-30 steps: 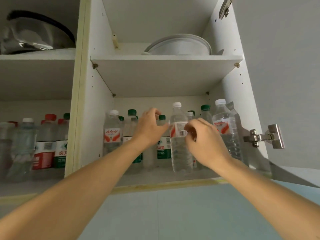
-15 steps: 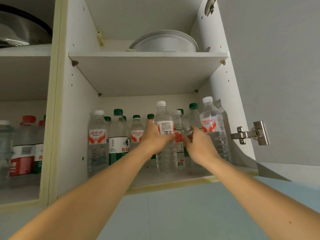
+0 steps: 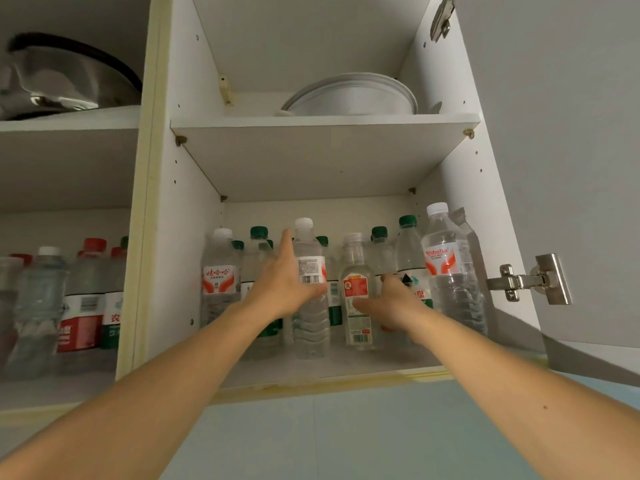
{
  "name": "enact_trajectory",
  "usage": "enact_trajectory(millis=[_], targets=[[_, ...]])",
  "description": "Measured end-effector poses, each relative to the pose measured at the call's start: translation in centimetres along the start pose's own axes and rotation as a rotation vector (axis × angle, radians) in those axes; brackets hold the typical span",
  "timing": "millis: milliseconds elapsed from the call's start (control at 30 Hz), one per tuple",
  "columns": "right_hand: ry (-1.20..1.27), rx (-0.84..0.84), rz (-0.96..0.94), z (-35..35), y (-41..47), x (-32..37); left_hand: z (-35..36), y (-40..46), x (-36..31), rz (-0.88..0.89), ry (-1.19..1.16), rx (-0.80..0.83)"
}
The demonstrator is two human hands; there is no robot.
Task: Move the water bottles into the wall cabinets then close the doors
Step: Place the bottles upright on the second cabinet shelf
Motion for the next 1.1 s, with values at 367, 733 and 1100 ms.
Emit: enact_trajectory(millis=[367,733,1100], targets=[[-0.008,0.225,0.026,1.3,1.5,1.0,-2.2,3.1,-0.4,0.044,0.58,0.277],[0.093,0.303,-0.068,1.7,2.3,0.0,-2.4,5.4,1.1,0.134,0.727,0.319],[0.106,0.36,-0.111,3.2,2.0,0.9,-2.7,5.7,4.0,0.197,0.822,0.31]])
Point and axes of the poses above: each hand's wrist, its own y-axis towards the middle knuckle, its own z-axis out of the palm, x = y × z, the point moved 5 cm from there along y, towards the middle knuckle, and after that the axes turned 7 degrees about z, right-handed, at the moved point
